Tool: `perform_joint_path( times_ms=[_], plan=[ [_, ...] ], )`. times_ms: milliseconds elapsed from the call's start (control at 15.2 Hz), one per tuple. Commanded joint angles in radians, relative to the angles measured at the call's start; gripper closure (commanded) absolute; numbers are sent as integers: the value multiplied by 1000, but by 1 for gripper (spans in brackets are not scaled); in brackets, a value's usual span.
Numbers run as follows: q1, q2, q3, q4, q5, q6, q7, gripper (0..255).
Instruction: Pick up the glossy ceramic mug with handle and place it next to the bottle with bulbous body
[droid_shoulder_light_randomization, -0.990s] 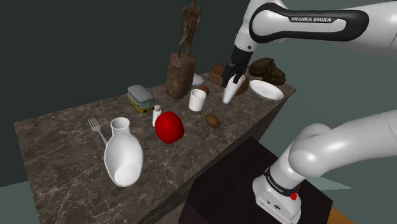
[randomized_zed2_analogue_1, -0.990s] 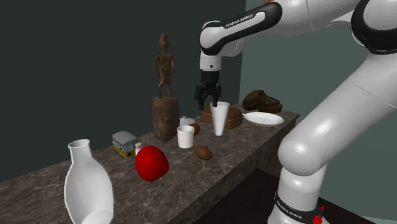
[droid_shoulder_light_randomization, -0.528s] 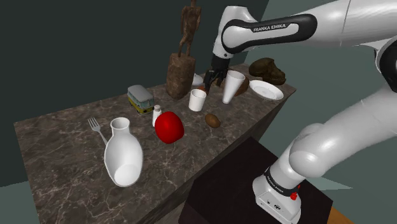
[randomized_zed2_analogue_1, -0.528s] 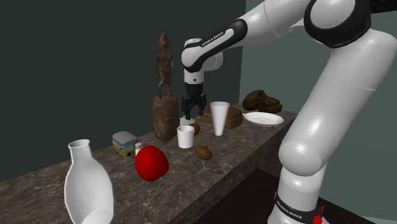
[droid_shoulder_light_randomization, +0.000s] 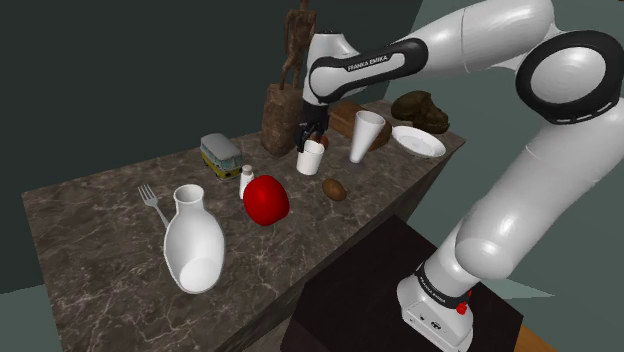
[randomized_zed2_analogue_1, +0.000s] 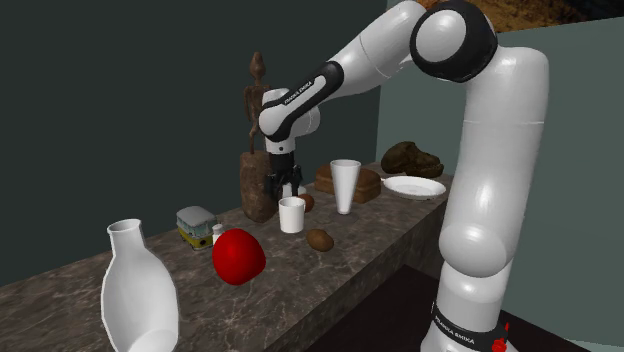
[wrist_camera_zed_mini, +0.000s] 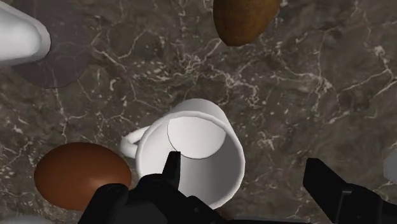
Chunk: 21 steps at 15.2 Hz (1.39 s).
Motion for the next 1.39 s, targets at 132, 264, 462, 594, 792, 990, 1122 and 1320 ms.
perform_joint_path(
  times_ms=[132, 264, 462, 594, 792, 990, 1122, 1320],
  plan=[
    [4, 68, 3, 26, -11, 38, 5, 0],
    [3, 79, 2, 12, -13, 63, 6, 0],
    [2, 102, 1, -10, -15, 109, 8, 0],
    [2, 102, 1, -10, -15, 109, 8, 0],
    [2, 102, 1, -10, -15, 109, 8, 0],
    [2, 102, 1, -10, -15, 109, 8, 0],
    [3, 102, 2, -3, -15, 102, 9, 255],
    [5, 112, 3, 13, -14, 94, 12, 255]
  ],
)
